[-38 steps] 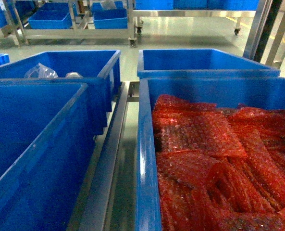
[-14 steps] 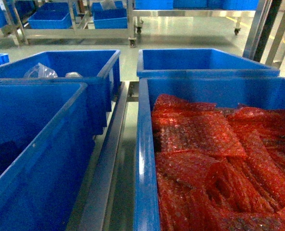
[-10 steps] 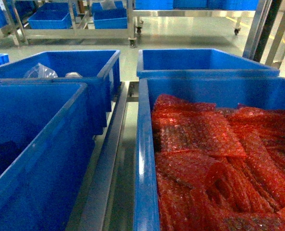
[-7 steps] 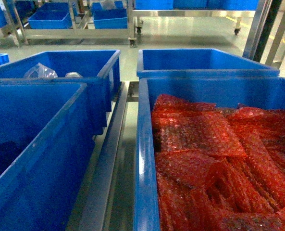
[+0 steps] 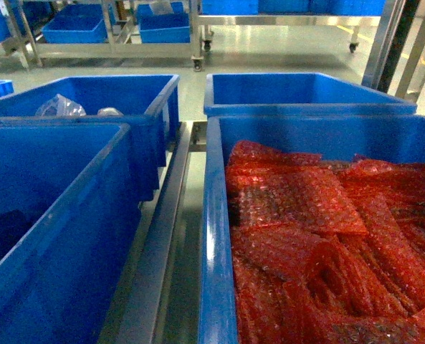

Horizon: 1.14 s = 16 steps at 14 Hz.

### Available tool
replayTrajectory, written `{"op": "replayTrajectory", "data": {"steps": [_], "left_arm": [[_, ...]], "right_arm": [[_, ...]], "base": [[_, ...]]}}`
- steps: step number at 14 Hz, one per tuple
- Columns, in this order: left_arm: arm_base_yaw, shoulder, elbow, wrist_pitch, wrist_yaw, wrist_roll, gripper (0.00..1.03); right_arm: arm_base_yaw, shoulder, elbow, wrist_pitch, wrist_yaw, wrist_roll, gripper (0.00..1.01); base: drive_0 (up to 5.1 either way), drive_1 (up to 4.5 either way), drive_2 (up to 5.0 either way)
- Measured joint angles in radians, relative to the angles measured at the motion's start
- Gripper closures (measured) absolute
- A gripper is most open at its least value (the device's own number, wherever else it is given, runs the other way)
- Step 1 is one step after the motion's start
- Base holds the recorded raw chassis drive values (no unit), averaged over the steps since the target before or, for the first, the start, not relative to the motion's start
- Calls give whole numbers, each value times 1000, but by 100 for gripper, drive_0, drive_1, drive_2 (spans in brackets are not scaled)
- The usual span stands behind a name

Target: Pick blue part to blue bin on bottom shelf

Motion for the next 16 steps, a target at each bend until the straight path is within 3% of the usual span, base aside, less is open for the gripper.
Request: {"op": "replayTrajectory", "data": {"steps": [1,7,8,16], "left_arm": [[0,0,0,11,0,-1,101],[0,0,0,7,0,0,12],[0,0,0,7,0,2,4],[0,0,0,7,0,3,5]], "right_arm": [[0,0,0,1,0,0,3],[0,0,0,2,0,0,3],[0,0,0,2,0,0,3],[0,0,0,2,0,0,3]], "base": [[0,0,0],[0,0,0],[0,0,0],[0,0,0]]}}
